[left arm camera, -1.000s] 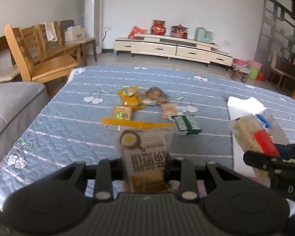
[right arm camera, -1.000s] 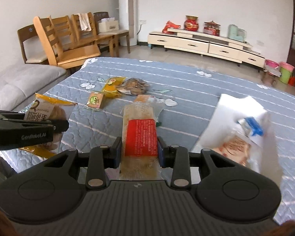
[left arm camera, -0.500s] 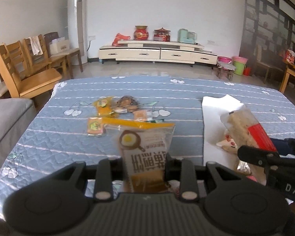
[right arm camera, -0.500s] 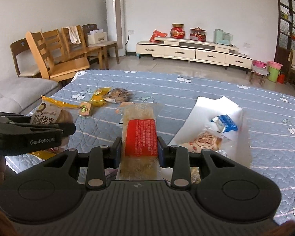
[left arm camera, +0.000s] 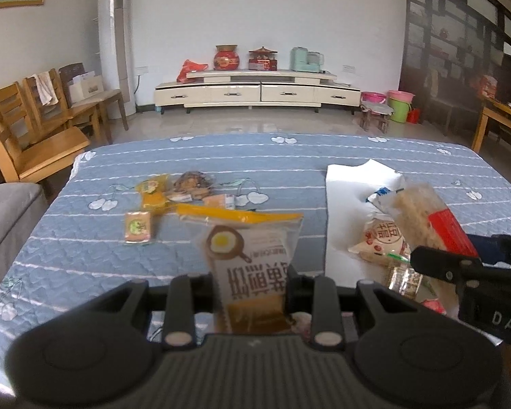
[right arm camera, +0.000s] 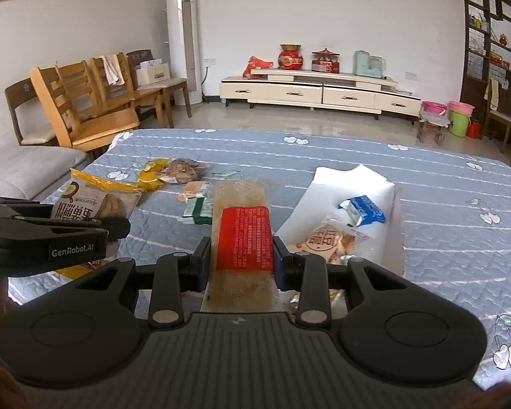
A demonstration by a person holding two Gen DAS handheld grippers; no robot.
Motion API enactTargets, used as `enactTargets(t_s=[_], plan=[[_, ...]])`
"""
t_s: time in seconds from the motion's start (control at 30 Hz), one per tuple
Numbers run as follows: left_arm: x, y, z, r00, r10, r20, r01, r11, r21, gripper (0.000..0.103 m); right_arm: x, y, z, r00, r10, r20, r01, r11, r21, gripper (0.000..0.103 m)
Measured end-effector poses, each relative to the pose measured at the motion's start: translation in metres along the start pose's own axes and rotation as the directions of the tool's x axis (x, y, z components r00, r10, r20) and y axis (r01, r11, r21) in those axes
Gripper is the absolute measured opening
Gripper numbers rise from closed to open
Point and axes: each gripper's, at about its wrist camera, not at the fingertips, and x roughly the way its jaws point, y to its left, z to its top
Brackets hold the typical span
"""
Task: Organize snacks
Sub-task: 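Carry the bread bag and red-label pack over the white box with both grippers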
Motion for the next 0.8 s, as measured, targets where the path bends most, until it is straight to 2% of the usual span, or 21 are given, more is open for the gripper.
enactTargets(t_s=[0.8], plan=[[0.026,-0.042,0.009,0.996,-0.084,-0.029,0.086,0.994,0.065,0.030,-0.002,-0.024,-0.001,0.996,-0.093,-0.005,0.093,0.993,0.067,0.043]])
